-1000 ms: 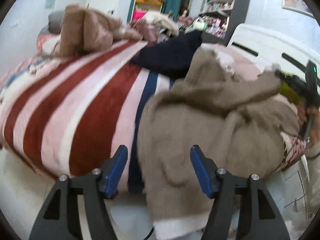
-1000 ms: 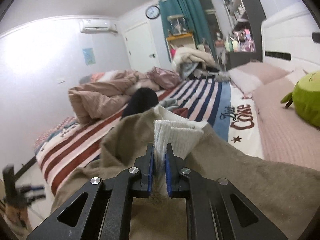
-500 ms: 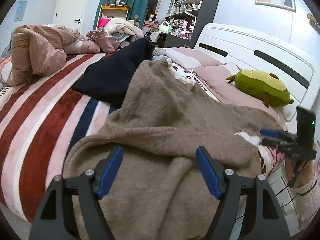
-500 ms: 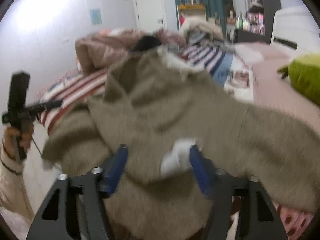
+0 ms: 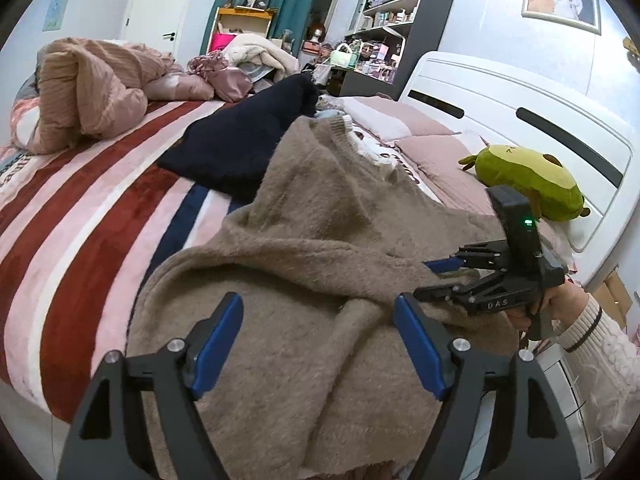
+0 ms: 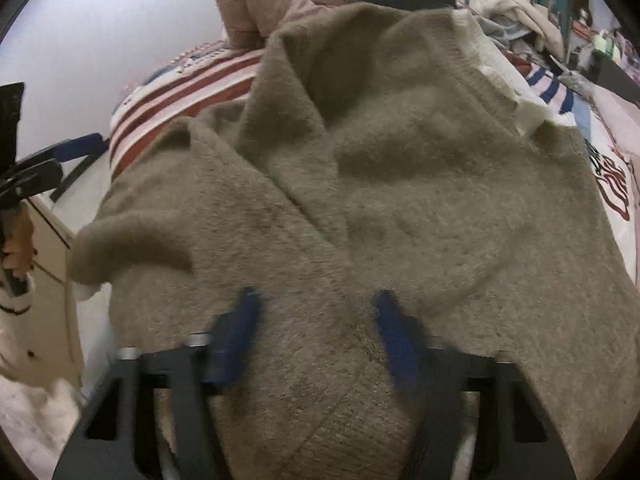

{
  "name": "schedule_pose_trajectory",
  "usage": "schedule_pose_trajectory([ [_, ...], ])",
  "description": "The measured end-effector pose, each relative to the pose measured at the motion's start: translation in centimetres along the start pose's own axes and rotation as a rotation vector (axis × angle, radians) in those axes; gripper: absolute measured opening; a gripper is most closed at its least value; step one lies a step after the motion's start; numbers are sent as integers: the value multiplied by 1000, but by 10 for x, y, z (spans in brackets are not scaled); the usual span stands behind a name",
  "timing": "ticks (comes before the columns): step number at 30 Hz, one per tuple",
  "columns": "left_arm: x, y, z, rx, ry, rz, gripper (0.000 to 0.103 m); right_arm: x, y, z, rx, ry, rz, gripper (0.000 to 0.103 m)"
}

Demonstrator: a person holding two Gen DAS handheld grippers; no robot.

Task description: Fold small clothes

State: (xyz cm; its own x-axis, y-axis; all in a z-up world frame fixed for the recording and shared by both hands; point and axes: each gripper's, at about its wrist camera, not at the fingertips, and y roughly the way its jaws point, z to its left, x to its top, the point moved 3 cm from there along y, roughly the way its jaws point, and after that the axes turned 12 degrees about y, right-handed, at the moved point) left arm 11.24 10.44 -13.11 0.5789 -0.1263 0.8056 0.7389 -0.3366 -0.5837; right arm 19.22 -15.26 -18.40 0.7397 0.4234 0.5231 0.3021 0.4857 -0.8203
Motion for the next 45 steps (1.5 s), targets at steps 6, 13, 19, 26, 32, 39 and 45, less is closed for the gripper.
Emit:
schedule_pose_trajectory([
  [6, 1, 9, 5, -28, -30, -4, 78, -19, -40, 35, -66, -87, -137, 10],
  [13, -3, 26, -1, -61, -39, 15, 78, -61, -56, 94, -171, -217, -231, 10],
  [19, -5, 45, -11, -148, -81, 39, 78, -68, -53, 105, -187, -199, -245, 15],
  [26, -3, 76, -28, -255, -134, 80, 79, -87, -43, 123, 22, -196, -31, 15],
  [32, -8, 84, -25, -207, -146, 105, 78, -51, -77, 94, -72, -48, -191, 58],
  [39, -22, 87, -25, -188, -134, 129, 54, -30, -23, 48, -60, 68, -9, 42],
  [45, -19, 82, -27, -171, -84, 108, 22, -13, -26, 25, -152, 144, -82, 1],
])
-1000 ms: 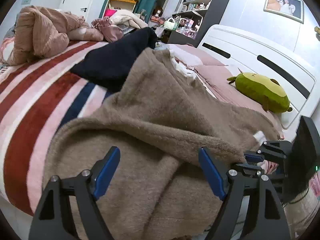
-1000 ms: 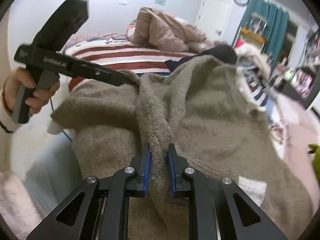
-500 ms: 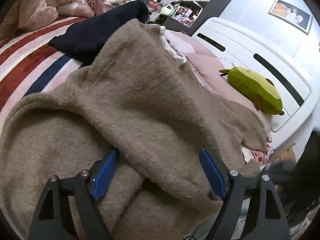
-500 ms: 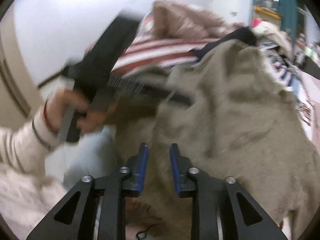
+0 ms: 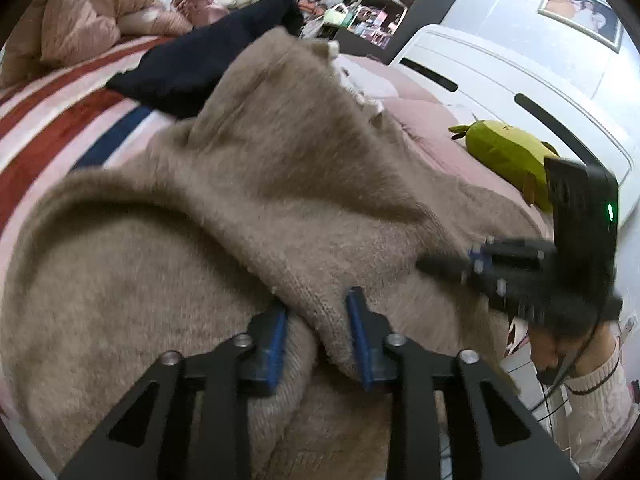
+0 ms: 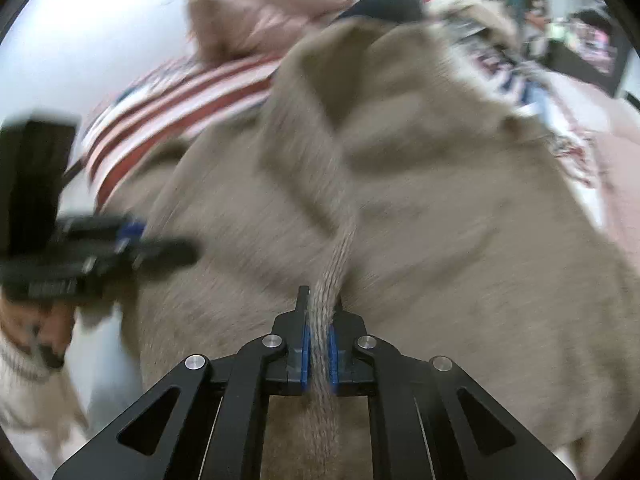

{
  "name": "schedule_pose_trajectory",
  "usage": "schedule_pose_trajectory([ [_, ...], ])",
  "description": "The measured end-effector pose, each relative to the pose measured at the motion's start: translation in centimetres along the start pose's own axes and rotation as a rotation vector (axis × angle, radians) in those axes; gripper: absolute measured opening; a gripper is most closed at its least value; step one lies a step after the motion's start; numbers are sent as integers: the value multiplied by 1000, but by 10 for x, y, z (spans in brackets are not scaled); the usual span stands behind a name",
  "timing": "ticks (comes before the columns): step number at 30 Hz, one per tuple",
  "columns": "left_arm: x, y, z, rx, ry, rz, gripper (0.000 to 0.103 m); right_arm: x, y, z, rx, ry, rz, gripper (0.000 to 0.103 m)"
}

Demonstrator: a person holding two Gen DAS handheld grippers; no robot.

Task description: Fold small clothes

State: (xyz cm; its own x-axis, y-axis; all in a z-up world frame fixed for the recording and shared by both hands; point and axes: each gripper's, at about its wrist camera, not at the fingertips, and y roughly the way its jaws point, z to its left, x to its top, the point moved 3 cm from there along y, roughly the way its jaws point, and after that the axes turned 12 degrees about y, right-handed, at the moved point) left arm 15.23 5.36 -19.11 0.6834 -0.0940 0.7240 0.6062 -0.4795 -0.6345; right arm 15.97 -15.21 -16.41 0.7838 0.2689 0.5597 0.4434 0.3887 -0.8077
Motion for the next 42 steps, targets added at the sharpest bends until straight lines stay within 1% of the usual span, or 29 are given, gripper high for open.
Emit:
schedule_pose_trajectory([
  [2, 9, -2, -2, -16, 5, -26, 15, 16, -9, -13, -35, 28, -36, 1],
  [4, 20, -1, -6, -20, 16, -39, 12, 33, -15, -25, -113, 26, -82, 0],
  [5, 23, 0, -7, -20, 20, -39, 12, 42, -18, -34, -141, 47, -98, 0],
  [6, 27, 2, -9, -18, 29, -35, 12, 46, -18, -39, -132, 70, -96, 0],
  [7, 30, 6, -10, -13, 36, -24, 13, 48, -17, -46, -95, 104, -81, 1],
  [9, 30, 10, -9, -4, 39, -3, 20, 45, -17, -53, -29, 143, -63, 1],
  [10, 28, 9, -6, -8, 42, 3, 30, 37, -18, -53, -8, 150, -58, 8],
  [11, 26, 6, -3, -3, 48, 9, 47, 30, -19, -52, 16, 152, -46, 29],
  [12, 24, 3, -2, 5, 59, 17, 56, 20, -20, -49, 45, 154, -30, 43],
  [13, 22, 0, -1, 9, 69, 19, 67, 8, -19, -50, 73, 156, -9, 62],
  [14, 20, -7, 2, 15, 78, 10, 69, -7, -22, -46, 90, 153, 14, 64],
  [16, 17, -18, 5, 21, 78, 2, 69, -24, -9, -42, 123, 144, 74, 64],
  [17, 15, -26, 8, 35, 76, -10, 70, -33, -7, -38, 142, 135, 88, 64],
  [19, 15, -37, 11, 65, 74, -33, 70, -46, -1, -27, 213, 128, 89, 64],
  [21, 14, -49, 12, 89, 68, -54, 70, -51, 3, -19, 280, 161, 79, 62],
  [22, 14, -53, 12, 90, 66, -63, 71, -54, 5, -15, 266, 170, 69, 56],
  [23, 13, -56, 12, 89, 65, -71, 71, -56, 5, -12, 235, 163, 60, 34],
  [24, 13, -60, 11, 91, 60, -80, 71, -57, 4, -9, 198, 151, 43, 23],
  [25, 12, -63, 11, 93, 58, -84, 71, -56, 2, -7, 191, 149, 19, 6],
  [27, 14, -67, 8, 98, 61, -93, 71, -51, -8, -5, 165, 150, -30, 5],
  [30, 17, -72, 0, 86, 83, -114, 71, -38, -26, -8, 62, 137, -109, 4],
  [32, 23, -73, -9, 73, 94, -128, 71, -31, -34, -14, 48, 161, -130, 4],
  [34, 29, -73, -18, 78, 113, -145, 71, -32, -32, -18, 54, 176, -118, 6],
  [36, 36, -69, -27, 89, 126, -146, 71, -35, -22, -21, 73, 195, -92, 11],
  [37, 41, -65, -34, 89, 133, -144, 71, -40, -24, -26, 81, 208, -101, 13],
  [39, 48, -62, -44, 99, 149, -148, 71, -49, -36, -37, 118, 246, -155, 16],
  [40, 51, -61, -48, 109, 156, -152, 72, -57, -50, -48, 137, 280, -199, 21],
  [41, 54, -60, -55, 126, 168, -160, 75, -62, -59, -54, 140, 303, -227, 30],
  [42, 57, -59, -60, 142, 181, -176, 76, -69, -72, -65, 134, 333, -264, 36],
])
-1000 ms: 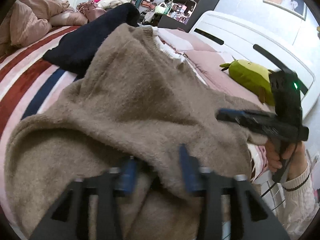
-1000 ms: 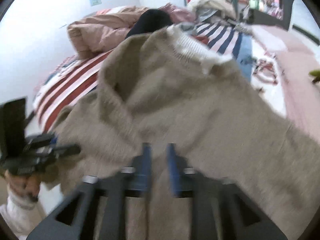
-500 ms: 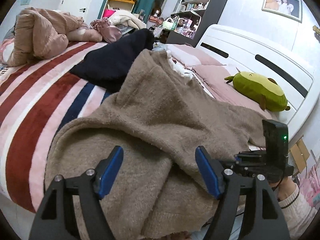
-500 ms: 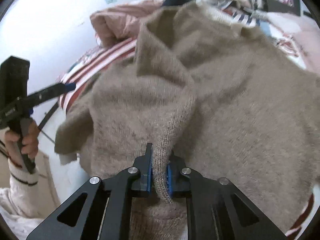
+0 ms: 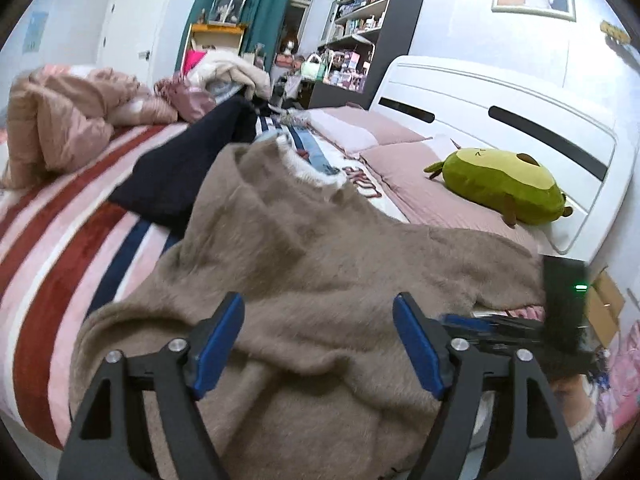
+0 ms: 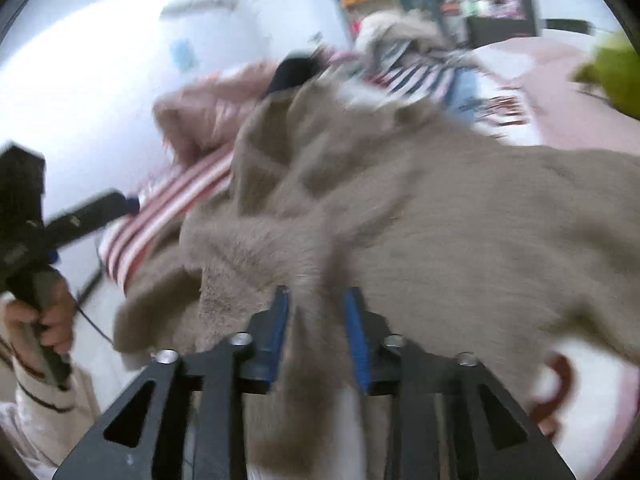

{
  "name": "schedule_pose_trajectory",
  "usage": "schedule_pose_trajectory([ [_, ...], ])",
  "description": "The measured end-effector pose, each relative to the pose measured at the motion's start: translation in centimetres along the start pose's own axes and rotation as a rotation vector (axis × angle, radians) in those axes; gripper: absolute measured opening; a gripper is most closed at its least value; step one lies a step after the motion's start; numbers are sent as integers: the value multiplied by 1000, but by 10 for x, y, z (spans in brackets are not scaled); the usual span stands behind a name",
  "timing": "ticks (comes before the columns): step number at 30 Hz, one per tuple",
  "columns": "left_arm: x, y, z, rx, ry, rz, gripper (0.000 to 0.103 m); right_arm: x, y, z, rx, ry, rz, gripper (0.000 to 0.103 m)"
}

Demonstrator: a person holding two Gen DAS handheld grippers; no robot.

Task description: Fold small clothes

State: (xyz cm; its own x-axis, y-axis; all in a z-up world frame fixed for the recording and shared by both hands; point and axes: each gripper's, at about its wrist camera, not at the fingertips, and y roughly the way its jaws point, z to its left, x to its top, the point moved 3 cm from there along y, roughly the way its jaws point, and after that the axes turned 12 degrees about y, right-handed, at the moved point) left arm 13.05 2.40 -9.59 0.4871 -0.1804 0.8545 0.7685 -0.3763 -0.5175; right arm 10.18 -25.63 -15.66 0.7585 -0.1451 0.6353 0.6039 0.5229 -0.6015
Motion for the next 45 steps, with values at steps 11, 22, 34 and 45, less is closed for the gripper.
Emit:
schedule_pose_trajectory([
  [11, 12, 12, -37, 114, 32, -52, 95, -33, -117, -118, -229, 265, -294, 88],
  [22, 13, 15, -52, 198, 115, -36, 102, -36, -83, -146, -245, 263, -242, 103],
  [34, 15, 9, -50, 162, 84, -40, 102, 3, -83, -191, -89, 465, -359, 88],
  [45, 10, -10, -39, 129, 40, -68, 102, 27, -100, -207, -103, 508, -489, 8],
])
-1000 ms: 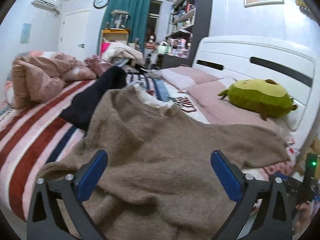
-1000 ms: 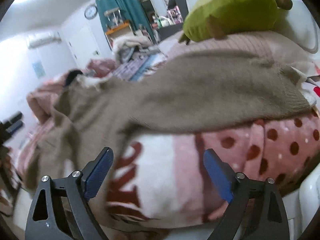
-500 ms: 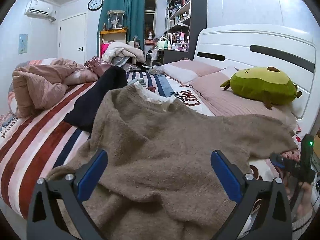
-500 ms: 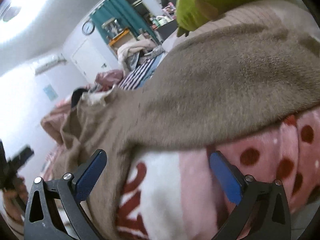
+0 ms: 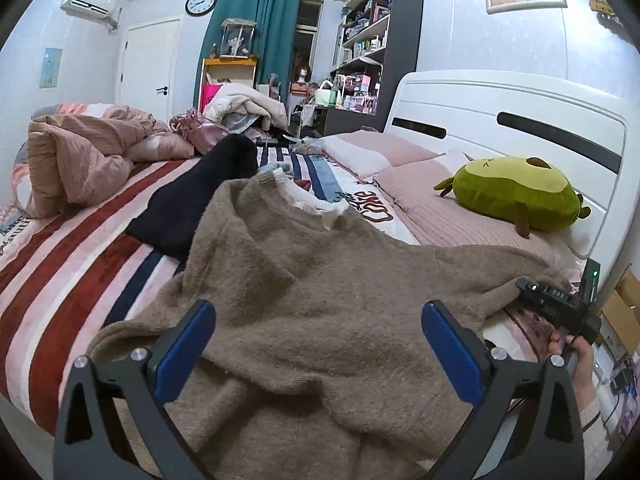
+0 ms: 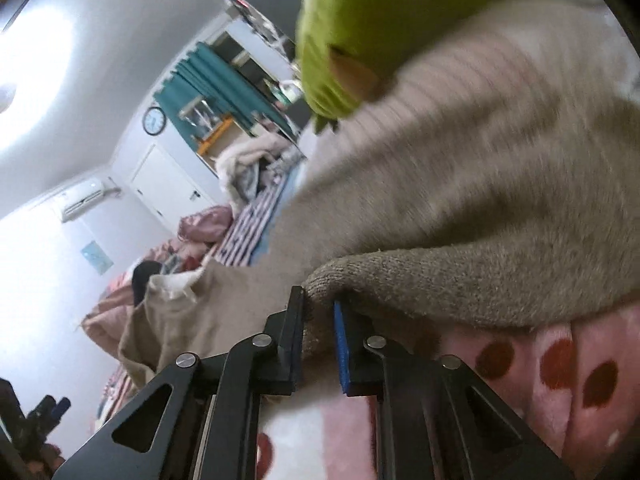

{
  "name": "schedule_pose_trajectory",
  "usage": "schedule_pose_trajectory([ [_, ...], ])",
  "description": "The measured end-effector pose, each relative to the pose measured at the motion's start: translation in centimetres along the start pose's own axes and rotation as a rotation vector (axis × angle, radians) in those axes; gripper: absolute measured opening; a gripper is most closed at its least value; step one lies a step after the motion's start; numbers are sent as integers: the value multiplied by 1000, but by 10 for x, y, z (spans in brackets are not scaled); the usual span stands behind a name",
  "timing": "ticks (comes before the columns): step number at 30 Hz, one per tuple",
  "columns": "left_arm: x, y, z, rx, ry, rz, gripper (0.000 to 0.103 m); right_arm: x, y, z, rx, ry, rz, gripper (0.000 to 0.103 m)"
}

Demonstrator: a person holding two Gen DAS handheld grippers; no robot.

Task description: Fold small clothes

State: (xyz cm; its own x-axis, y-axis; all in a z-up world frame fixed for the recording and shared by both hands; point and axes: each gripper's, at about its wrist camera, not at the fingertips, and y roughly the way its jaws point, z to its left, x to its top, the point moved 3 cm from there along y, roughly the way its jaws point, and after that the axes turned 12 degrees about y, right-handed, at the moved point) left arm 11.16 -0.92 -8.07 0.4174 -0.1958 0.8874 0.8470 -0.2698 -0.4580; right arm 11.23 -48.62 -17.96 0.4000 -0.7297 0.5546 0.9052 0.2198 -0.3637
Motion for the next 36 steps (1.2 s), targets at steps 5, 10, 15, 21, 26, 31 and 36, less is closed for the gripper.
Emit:
schedule_pose_trajectory([
  [5, -3, -9, 11, -4, -3, -29, 102, -8, 16, 2, -72, 108, 125, 25],
  [10, -10, -12, 24, -18, -16, -33, 102, -19, 29, 8, -114, 94, 126, 53],
  [15, -17, -23, 36, -21, -39, -50, 102, -9, 33, 9, -229, 114, -17, 12],
  [21, -22, -27, 53, -10, -69, -66, 102, -12, 7, 78, -152, -157, -185, 7],
  [26, -26, -36, 65, -9, -70, -96, 102, -38, 22, 177, 33, -508, -45, 7],
  [31, -37, -47, 78, -6, -80, -106, 102, -142, 111, 217, -36, -706, 477, 7],
  [36, -46, -55, 91, 2, -90, -98, 102, -185, 142, 180, -119, -588, 597, 11],
])
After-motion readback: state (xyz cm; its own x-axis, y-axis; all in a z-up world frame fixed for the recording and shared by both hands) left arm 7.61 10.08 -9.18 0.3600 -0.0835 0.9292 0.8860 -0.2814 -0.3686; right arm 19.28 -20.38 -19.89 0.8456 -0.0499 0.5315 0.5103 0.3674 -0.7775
